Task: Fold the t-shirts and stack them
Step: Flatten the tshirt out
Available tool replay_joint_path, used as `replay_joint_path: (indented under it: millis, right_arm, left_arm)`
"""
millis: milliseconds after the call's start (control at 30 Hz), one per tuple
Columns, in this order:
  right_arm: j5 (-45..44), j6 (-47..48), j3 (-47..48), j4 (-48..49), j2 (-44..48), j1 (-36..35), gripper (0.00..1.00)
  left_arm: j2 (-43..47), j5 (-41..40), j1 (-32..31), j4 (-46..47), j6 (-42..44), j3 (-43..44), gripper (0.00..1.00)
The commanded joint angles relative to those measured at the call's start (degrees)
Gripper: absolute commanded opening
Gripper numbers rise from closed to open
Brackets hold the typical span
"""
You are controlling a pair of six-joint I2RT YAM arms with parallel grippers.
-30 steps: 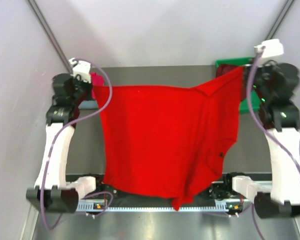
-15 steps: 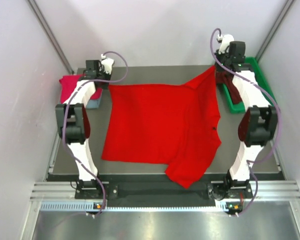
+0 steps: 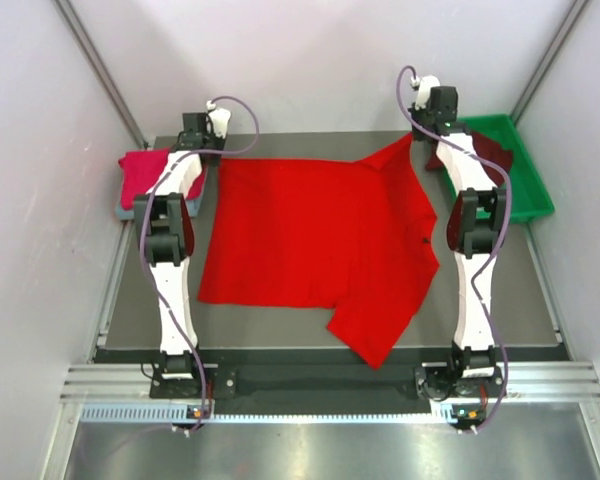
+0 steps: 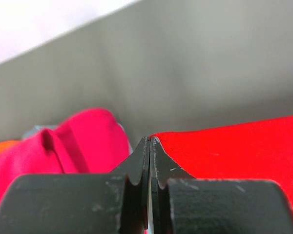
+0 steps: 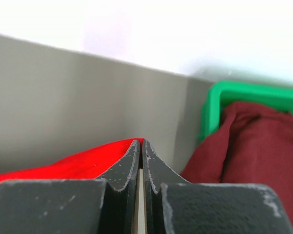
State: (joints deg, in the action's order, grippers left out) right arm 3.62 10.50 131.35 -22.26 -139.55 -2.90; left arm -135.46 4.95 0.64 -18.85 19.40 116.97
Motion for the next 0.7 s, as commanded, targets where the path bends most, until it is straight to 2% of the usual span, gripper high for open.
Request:
replay_joint_path:
  millis: [0, 400, 533, 667]
  right_arm:
    - [-2.12, -0.04, 8.12, 3.80, -3.00, 0.17, 0.00]
    - [-2.12, -1.98, 9.89, 6.09, -4.60, -2.28, 0.00]
    - [-1.95, -2.41, 8.84, 4.60, -2.14, -3.52, 0.00]
    - [-0.98, -3.55, 3.85, 2.40, 2.86, -4.57, 0.00]
  left_arm:
    - [-1.56, -4.07, 0.23, 5.83, -0.41, 4.49, 0.00]
    - [-8.24, -8.73, -0.38, 8.57, -1.38, 13.55, 0.00]
    - [-5.27, -8.64, -0.29, 8.83, -2.61, 11.19, 0.00]
    - [-0.52, -7.06, -0.29, 10.24, -2.26, 3.47, 0.00]
